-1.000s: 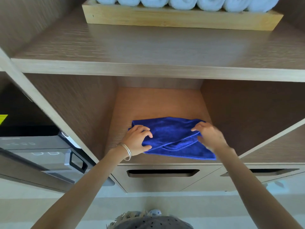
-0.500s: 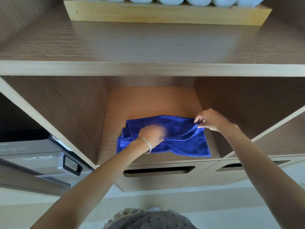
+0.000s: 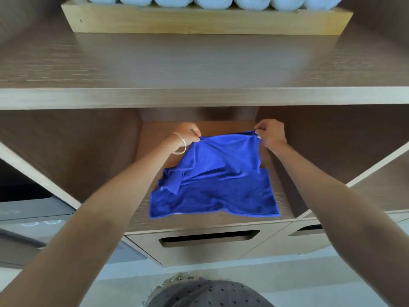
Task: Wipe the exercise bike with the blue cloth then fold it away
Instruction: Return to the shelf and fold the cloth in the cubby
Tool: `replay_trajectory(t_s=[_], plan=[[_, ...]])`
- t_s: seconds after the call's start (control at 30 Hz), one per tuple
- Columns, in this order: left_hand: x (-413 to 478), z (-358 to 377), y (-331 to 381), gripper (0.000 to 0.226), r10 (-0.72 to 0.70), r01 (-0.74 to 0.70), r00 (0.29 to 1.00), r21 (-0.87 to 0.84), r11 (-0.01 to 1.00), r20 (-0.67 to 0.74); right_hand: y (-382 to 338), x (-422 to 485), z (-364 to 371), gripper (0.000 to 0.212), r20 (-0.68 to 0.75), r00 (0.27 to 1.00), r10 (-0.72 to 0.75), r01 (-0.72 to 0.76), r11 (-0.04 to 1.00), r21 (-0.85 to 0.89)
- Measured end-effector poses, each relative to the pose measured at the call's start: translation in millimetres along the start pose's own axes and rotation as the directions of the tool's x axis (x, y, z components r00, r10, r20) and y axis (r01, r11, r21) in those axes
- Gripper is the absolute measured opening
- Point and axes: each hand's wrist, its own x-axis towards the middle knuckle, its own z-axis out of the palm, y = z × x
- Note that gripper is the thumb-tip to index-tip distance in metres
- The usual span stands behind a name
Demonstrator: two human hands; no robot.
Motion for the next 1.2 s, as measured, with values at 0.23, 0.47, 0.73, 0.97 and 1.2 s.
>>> replay_trajectory(t_s=[0.23,0.47,0.73,0.97,1.2], plan=[[5.2,19.6,-8.3,0.035,0.153,-0.165,0.986,0.474,0.865,0.064,1.5,-40.1,20.0,0.036,0.192,0.96,-0.205,0.229,0.967,-0.109],[-63.8,28.6,-72.6,0.025,0.174,-0.18,0.983,0.464,0.867,0.055,44.6,-140.4,43.4,0.041,0.482,0.852,-0.206,0.354,0.905,-0.238],[-76.9,9.6,-92.9,0.043,0.055,-0.021,0.998,0.69,0.723,-0.027,80.9,-163.2,20.8,0.041,0.49,0.849,-0.196,0.346,0.908,-0.237],[-63.3,24.5,-70.5,0.03,0.234,-0.123,0.965,0.583,0.803,-0.119,81.6,-157.2,12.2,0.038,0.5,0.86,-0.101,0.27,0.922,-0.277],[-25.6,41.5,-63.9,0.059,0.129,-0.177,0.984,0.638,0.75,0.122,79.8,-161.1,14.6,0.04,0.502,0.86,-0.09,0.263,0.922,-0.285]])
